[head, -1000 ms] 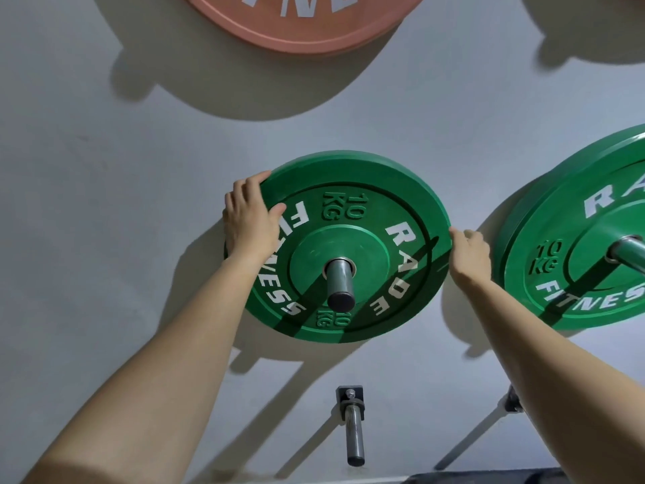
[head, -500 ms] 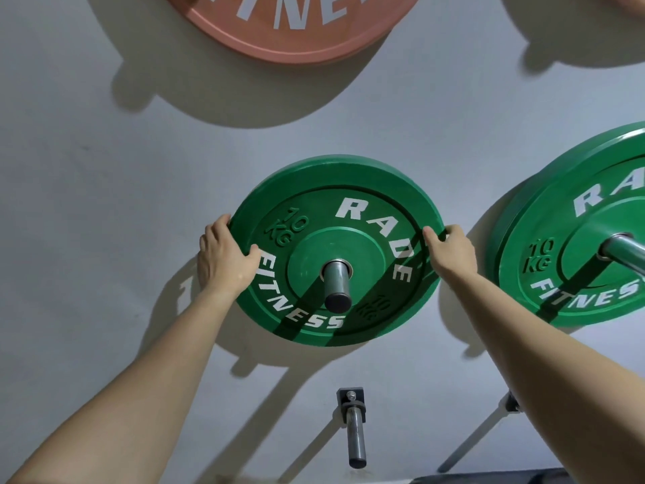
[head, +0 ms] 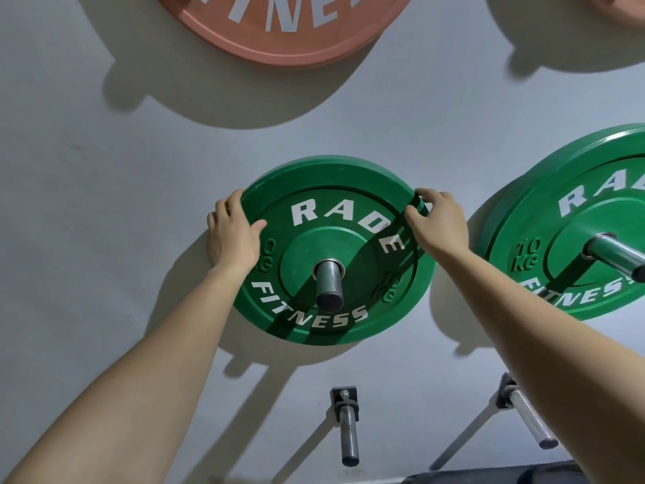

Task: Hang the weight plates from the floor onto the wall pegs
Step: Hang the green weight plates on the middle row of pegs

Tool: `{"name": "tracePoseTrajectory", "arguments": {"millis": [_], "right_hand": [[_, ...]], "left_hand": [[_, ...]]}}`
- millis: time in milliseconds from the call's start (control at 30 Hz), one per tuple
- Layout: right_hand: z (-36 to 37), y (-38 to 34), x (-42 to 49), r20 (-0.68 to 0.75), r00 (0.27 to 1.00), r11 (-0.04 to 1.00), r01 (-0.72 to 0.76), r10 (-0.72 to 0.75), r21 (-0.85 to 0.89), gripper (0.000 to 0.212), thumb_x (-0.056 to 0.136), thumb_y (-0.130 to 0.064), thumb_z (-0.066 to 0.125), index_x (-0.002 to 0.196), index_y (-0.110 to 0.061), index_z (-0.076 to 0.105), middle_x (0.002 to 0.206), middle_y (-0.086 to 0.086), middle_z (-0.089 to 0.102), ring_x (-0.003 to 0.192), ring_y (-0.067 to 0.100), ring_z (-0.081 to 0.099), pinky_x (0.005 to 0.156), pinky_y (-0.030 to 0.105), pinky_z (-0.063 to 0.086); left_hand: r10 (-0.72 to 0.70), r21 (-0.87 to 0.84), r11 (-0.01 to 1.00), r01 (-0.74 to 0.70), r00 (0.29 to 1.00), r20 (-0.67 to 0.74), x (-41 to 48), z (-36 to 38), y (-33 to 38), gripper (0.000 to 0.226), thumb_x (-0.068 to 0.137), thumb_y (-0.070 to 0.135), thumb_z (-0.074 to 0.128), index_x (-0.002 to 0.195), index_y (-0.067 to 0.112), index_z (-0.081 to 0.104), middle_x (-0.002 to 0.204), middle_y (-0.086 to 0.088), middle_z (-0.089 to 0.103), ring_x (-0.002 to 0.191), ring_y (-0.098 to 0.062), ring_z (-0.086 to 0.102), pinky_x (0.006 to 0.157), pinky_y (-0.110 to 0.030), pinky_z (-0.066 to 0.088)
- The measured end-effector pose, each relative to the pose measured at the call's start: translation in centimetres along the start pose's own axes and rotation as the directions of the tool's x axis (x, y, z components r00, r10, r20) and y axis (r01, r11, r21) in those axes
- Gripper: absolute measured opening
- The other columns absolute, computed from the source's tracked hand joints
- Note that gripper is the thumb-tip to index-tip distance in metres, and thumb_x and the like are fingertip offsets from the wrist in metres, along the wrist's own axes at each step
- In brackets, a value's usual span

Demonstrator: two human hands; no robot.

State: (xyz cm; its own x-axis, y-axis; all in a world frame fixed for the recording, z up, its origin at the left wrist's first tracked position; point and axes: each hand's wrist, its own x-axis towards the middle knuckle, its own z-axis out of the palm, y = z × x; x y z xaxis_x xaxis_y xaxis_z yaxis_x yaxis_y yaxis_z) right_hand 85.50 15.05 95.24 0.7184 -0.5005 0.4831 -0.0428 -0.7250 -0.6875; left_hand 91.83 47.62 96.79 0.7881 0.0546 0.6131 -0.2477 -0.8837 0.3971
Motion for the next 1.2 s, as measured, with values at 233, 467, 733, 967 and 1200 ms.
{"name": "tracePoseTrajectory", "arguments": {"millis": [233, 467, 733, 967, 1200], "right_hand": [[1.7, 5.5, -1.8, 0.263, 0.905, 0.942, -0.331, 0.335, -0.059, 0.088, 0.082, -0.060, 0.068, 0.145, -0.007, 0.037, 0.140, 0.020, 0.047, 0.112, 0.035, 0.059, 0.091, 0.044, 0.051], [4.8, 7.0, -4.0, 0.319, 0.821, 0.857, -0.514, 0.474, 0.048, 0.068, 0.090, -0.061, 0.058, 0.126, -0.006, 0.042, 0.111, 0.016, 0.057, 0.092, 0.032, 0.061, 0.068, 0.040, 0.053], [3.9, 4.3, -2.8, 0.195, 0.868, 0.886, -0.464, 0.457, -0.010, 0.074, 0.093, -0.059, 0.054, 0.137, -0.003, 0.035, 0.128, 0.022, 0.053, 0.104, 0.037, 0.059, 0.074, 0.040, 0.046], [3.2, 3.6, -2.8, 0.169, 0.908, 0.920, -0.361, 0.385, -0.156, 0.065, 0.092, -0.052, 0.062, 0.129, -0.006, 0.034, 0.124, 0.024, 0.053, 0.102, 0.042, 0.058, 0.070, 0.043, 0.045], [3.0, 4.1, -3.2, 0.195, 0.886, 0.906, -0.404, 0.421, -0.122, 0.065, 0.091, -0.047, 0.067, 0.126, -0.004, 0.034, 0.120, 0.024, 0.057, 0.100, 0.040, 0.058, 0.075, 0.046, 0.049]], "left_hand": [[-0.052, 0.026, 0.998, 0.052, 0.998, 0.018, -1.5, 0.8, -3.1, 0.063, 0.099, 0.024, 0.059, 0.151, 0.019, 0.026, 0.142, -0.016, 0.042, 0.125, -0.036, 0.045, 0.091, -0.052, 0.049], [-0.122, -0.004, 0.992, 0.123, 0.992, 0.023, -3.0, 1.6, -4.4, 0.061, 0.097, 0.022, 0.061, 0.148, 0.014, 0.028, 0.140, -0.019, 0.043, 0.123, -0.040, 0.047, 0.093, -0.053, 0.047], [-0.215, -0.049, 0.975, 0.217, 0.976, 0.040, -4.2, 3.1, -5.6, 0.062, 0.097, 0.019, 0.061, 0.147, 0.011, 0.026, 0.141, -0.021, 0.042, 0.121, -0.043, 0.049, 0.089, -0.056, 0.050], [-0.277, -0.069, 0.957, 0.280, 0.959, 0.049, -4.8, 3.3, -5.5, 0.060, 0.095, 0.015, 0.064, 0.145, 0.008, 0.030, 0.131, -0.023, 0.049, 0.115, -0.044, 0.053, 0.085, -0.053, 0.049], [-0.207, -0.035, 0.977, 0.208, 0.978, 0.035, -3.8, 2.9, -5.7, 0.062, 0.095, 0.017, 0.065, 0.145, 0.012, 0.030, 0.134, -0.022, 0.048, 0.115, -0.043, 0.054, 0.085, -0.052, 0.050]]}}
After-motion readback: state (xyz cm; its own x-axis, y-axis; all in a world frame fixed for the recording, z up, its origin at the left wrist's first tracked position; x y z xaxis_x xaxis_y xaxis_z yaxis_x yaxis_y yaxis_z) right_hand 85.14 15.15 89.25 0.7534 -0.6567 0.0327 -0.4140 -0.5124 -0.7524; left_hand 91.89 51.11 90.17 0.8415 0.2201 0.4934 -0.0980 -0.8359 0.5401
